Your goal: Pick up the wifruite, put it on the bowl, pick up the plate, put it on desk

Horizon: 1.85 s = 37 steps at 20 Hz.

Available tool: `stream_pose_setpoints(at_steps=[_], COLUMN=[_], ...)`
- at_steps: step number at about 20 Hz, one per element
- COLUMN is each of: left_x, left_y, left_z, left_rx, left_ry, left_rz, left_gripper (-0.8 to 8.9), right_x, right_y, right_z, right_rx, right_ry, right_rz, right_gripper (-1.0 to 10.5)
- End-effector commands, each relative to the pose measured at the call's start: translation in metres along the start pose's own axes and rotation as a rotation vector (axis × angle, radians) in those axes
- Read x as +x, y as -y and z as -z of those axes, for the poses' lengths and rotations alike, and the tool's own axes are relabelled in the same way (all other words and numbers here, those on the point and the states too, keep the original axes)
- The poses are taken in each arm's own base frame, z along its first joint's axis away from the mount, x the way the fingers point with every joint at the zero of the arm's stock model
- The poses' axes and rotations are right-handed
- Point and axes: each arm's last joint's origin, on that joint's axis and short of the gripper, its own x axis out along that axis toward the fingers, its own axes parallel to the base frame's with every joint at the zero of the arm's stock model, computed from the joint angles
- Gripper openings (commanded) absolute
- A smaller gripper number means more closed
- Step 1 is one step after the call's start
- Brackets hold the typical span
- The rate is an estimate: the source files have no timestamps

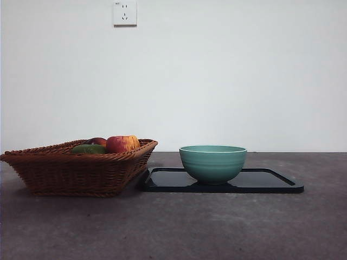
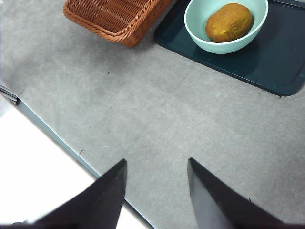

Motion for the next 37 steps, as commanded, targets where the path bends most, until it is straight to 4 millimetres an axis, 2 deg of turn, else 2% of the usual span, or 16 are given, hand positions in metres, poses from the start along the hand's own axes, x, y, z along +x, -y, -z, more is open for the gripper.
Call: stream_pose_setpoints(at_steps=[1,6,12,16,21,25,29,33,37], left_x=[-0.001,0.025,0.074,0.120,0.185,0.234,0.276,0.307,0.328], left_y=[0.001,-0.006,-0.018,-0.031,-0.051,-0.066,-0.079,-0.089,-0.094], left_z=[-0.011,-0.036,-0.099,-0.142,-0.171,-0.178,-0.171,-0.155,-0.143], left_rx=[-0.047,-0.076,-0.071,-0.073,-0.077,-0.069,-0.073,-0.071,-0.065], left_ry=[0.060,0.110,0.085,0.059,0.013,-0.027,-0.079,-0.127,-0.167], left_rz=[0.008,0.044,0.000,-0.057,-0.146,-0.205,-0.246,-0.290,-0.307], left_gripper=[3.12,3.12,3.12,3.12,3.12,3.12,3.12,3.12,3.12], right_x=[-0.001,-0.001,-0.001,-0.001,-0.001,-0.001,-0.001,-0.001,-0.001], right_y=[-0.001,-0.001,-0.001,-0.001,-0.001,-0.001,-0.001,-0.001,-0.001], right_z=[-0.003,-0.003,-0.003,-0.003,-0.003,-0.003,-0.003,-0.003,-0.003], right_rx=[-0.023,-0.024,-0.023,-0.023,-0.024,-0.024,-0.023,-0.023,-0.023], right_ry=[0.011,0.012,0.012,0.012,0.014,0.013,0.012,0.012,0.012], right_rz=[-0.007,-0.007,-0.007,-0.007,-0.006,-0.006,-0.006,-0.006,-0.006], right_gripper=[2.0,2.0,2.0,2.0,2.0,2.0,2.0,2.0,2.0])
